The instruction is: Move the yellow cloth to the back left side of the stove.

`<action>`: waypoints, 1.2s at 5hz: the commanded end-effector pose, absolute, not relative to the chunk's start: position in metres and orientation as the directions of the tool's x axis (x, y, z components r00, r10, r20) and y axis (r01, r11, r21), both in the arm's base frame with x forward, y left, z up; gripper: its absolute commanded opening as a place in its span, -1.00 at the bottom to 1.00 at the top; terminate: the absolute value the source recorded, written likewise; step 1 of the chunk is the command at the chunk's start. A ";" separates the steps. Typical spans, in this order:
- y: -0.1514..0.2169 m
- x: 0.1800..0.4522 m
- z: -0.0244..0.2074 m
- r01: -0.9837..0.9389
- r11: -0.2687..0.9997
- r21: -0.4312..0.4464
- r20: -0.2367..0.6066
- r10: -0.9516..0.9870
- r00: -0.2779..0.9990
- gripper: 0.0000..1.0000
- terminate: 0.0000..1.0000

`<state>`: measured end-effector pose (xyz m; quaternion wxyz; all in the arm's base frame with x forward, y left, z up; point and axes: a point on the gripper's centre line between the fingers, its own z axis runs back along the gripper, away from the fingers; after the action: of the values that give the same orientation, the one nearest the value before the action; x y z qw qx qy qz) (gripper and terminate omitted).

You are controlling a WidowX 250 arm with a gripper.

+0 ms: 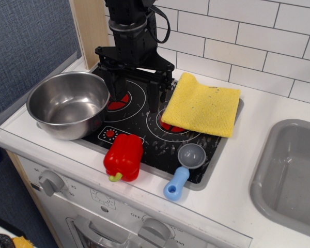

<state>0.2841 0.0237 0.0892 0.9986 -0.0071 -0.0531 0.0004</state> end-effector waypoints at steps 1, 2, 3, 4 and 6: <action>0.024 0.284 0.089 0.000 1.000 -0.014 0.106 0.002 0.994 1.00 -1.00; 0.007 0.308 0.093 -0.011 0.999 -0.038 0.118 0.015 0.993 1.00 -1.00; -0.021 0.333 0.099 0.001 0.998 -0.059 0.140 0.007 0.990 1.00 -1.00; -0.044 0.355 0.095 -0.002 0.999 -0.040 0.151 0.008 0.988 1.00 -1.00; -0.035 0.391 0.060 -0.032 0.999 0.001 0.152 0.032 0.988 1.00 -1.00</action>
<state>0.3843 -0.0392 0.0421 0.9987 0.0012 -0.0488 0.0133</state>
